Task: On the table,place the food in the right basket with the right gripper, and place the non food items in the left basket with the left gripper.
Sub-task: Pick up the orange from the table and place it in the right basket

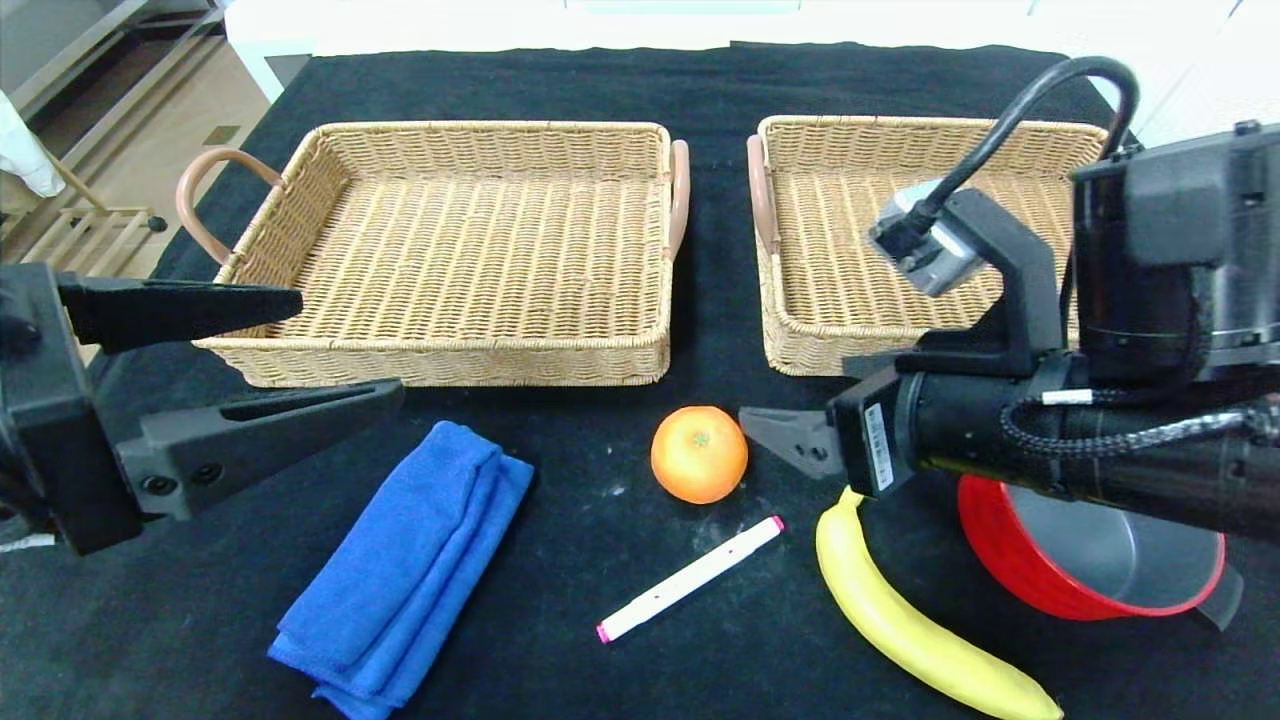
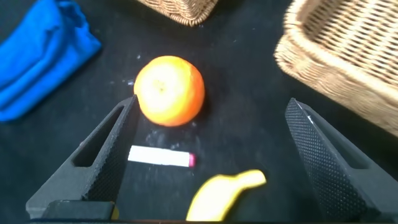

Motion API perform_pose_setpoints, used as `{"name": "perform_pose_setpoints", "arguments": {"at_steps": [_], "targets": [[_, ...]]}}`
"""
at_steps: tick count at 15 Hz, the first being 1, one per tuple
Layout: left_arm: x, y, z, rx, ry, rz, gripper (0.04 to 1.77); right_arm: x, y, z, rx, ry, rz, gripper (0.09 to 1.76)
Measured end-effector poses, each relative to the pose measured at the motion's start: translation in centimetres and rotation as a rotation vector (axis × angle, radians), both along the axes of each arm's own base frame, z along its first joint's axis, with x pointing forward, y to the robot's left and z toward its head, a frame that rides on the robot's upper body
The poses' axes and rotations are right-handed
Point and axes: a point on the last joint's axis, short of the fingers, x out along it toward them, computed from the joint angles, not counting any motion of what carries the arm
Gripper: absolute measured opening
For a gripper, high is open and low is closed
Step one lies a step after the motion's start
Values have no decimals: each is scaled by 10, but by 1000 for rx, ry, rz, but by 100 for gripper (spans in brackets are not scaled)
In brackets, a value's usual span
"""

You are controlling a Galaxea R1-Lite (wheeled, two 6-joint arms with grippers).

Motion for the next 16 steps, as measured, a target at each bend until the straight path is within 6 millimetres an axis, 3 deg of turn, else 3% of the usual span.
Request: {"name": "perform_pose_setpoints", "arguments": {"at_steps": [10, 16], "targets": [[-2, -2, 1, -8, -9, -3, 172, 13, 54, -37, -42, 1, 16, 171], [-3, -1, 1, -8, -8, -5, 172, 21, 72, -56, -78, -13, -15, 171]]}}
